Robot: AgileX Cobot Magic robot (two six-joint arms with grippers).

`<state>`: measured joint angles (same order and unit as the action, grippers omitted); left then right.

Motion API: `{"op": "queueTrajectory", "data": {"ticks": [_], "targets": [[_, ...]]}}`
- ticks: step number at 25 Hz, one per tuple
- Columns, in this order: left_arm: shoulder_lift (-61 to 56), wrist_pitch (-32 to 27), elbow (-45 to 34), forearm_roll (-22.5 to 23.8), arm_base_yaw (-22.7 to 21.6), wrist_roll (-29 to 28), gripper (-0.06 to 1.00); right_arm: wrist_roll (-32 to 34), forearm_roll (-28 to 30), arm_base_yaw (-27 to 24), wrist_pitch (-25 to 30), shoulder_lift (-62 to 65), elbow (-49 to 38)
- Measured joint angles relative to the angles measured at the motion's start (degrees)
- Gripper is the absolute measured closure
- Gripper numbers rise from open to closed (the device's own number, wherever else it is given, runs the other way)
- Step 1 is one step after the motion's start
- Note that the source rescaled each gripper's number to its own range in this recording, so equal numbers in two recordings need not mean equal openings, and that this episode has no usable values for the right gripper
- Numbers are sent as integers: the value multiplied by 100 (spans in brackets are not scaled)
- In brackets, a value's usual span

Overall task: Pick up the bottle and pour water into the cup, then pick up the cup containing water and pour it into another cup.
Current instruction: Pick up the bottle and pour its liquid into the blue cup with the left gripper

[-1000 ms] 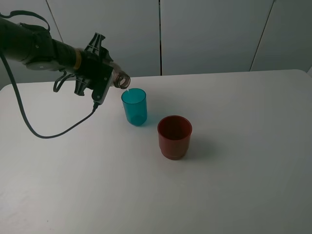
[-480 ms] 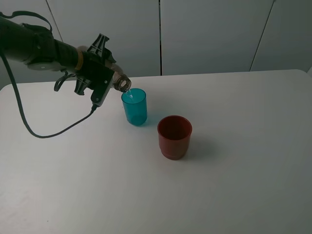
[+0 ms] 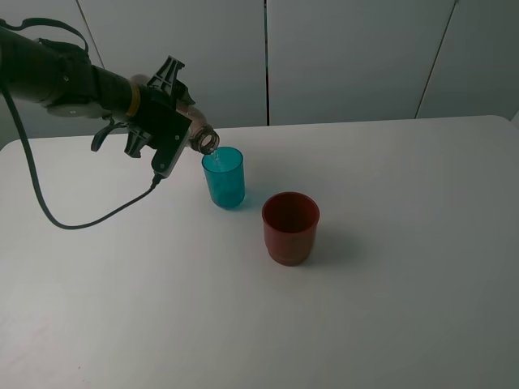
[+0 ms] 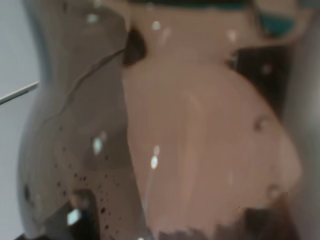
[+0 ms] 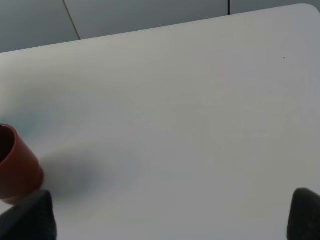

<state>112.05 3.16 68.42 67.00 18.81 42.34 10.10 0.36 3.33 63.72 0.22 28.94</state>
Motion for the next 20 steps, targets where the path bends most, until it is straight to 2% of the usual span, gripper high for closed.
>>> {"op": "queueTrajectory", "data": {"ticks": [14, 20], "targets": [[10, -57, 311, 10, 0, 283, 92, 0, 0, 0, 0, 0, 0], [10, -79, 361, 232, 0, 328, 92, 0, 0, 0, 0, 0, 0]]}}
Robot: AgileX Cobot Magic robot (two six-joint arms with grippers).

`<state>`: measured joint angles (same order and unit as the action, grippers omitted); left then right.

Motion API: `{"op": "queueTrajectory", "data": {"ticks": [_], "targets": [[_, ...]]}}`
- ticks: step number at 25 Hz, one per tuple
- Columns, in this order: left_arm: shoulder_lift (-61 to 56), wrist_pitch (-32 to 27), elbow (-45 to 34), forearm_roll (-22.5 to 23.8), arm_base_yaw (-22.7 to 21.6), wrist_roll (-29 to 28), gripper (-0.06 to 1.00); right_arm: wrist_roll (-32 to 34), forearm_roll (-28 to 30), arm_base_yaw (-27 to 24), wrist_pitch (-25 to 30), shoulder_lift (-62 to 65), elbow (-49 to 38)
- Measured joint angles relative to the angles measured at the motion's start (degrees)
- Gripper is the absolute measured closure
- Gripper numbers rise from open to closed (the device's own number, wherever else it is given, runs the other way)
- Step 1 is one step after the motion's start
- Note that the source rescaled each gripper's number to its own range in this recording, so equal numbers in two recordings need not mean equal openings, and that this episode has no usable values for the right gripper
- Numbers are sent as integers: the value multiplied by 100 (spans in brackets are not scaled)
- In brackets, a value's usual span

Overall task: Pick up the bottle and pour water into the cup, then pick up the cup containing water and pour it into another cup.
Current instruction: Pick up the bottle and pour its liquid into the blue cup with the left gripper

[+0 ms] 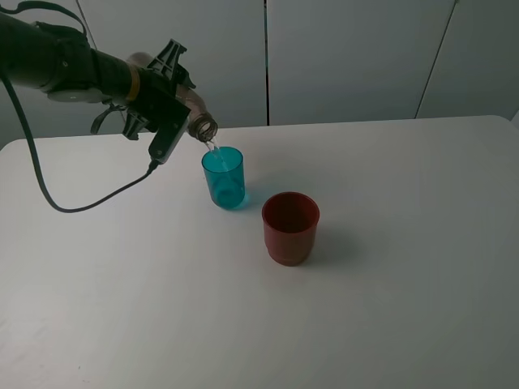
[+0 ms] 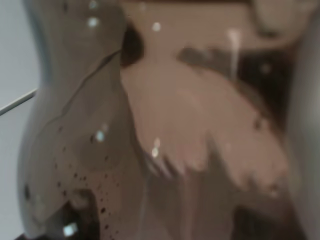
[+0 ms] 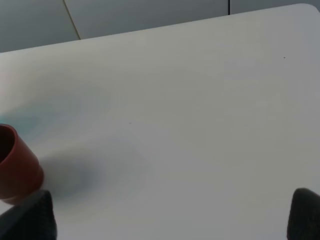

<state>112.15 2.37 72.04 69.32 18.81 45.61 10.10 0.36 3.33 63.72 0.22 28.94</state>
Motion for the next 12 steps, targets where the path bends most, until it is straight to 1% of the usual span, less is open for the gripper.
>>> {"op": "queueTrajectory", "data": {"ticks": [7, 12], "targets": [[0, -153, 0, 50, 0, 361, 92, 0, 0, 0, 0, 0, 0], [0, -165, 0, 50, 0, 389, 92, 0, 0, 0, 0, 0, 0]]}}
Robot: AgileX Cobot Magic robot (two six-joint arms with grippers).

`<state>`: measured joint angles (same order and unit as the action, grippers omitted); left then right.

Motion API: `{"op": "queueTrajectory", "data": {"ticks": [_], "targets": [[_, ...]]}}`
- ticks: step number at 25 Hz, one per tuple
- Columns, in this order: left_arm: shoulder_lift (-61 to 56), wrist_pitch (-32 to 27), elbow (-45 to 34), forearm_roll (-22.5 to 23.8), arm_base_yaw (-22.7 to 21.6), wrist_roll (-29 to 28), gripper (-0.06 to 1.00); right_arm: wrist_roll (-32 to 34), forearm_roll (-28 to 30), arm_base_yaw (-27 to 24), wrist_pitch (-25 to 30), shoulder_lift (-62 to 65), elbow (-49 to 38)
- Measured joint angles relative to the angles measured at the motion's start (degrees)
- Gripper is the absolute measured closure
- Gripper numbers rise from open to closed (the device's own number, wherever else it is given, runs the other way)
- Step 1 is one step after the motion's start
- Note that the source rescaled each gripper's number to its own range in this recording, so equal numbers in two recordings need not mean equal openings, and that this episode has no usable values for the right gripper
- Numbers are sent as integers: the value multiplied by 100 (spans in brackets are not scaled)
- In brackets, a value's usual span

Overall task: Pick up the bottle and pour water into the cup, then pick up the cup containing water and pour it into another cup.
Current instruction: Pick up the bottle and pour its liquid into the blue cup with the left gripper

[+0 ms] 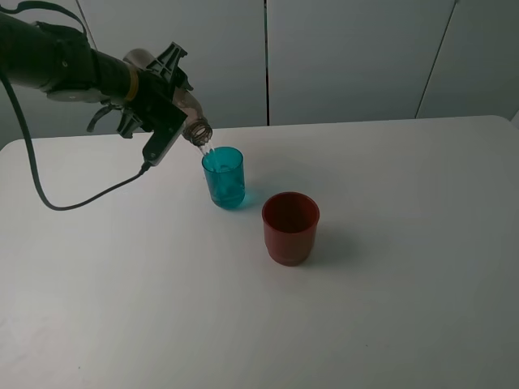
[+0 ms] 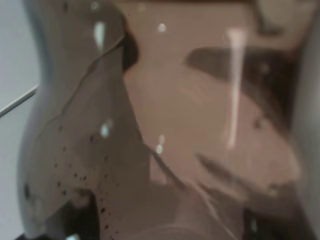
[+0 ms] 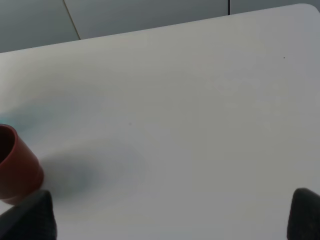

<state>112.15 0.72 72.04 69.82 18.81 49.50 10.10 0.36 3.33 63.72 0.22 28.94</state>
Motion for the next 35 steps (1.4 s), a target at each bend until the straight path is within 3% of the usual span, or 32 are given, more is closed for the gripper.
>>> {"op": "queueTrajectory", "data": {"ticks": [20, 35], "targets": [[0, 431, 67, 313, 0, 13, 92, 0, 0, 0, 0, 0, 0], [0, 572, 67, 373, 0, 343, 92, 0, 0, 0, 0, 0, 0]]}}
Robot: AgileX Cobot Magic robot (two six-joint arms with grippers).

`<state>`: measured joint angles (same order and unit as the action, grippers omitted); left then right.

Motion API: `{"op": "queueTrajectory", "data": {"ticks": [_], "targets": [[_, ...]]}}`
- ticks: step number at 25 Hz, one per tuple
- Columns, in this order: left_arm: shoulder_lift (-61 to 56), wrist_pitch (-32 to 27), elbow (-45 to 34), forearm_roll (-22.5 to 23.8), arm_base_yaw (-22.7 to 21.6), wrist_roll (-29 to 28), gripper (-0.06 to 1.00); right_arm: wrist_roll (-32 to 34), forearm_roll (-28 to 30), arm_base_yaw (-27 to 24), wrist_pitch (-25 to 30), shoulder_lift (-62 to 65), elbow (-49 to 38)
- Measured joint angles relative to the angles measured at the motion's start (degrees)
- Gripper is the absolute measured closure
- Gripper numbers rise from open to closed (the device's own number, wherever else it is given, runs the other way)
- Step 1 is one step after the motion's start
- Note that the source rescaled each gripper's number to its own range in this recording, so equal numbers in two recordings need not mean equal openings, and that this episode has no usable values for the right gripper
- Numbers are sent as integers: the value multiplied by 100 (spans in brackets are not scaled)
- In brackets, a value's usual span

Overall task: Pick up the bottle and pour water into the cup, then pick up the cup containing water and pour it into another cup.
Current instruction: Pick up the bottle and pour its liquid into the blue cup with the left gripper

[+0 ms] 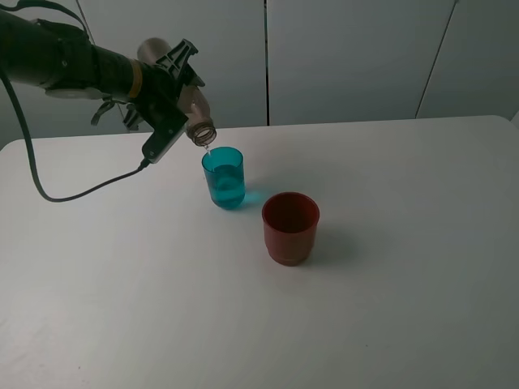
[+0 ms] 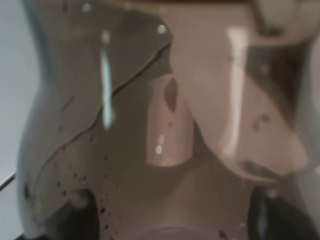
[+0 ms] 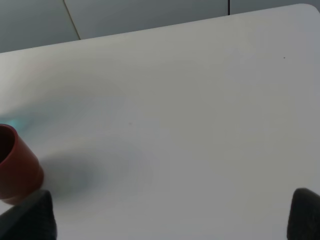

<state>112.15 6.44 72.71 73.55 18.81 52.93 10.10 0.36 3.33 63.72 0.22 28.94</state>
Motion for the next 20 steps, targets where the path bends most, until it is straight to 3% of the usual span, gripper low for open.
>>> {"op": "queueTrajectory", "data": {"ticks": [20], "targets": [[0, 227, 0, 5, 0, 132, 92, 0, 0, 0, 0, 0, 0]]}}
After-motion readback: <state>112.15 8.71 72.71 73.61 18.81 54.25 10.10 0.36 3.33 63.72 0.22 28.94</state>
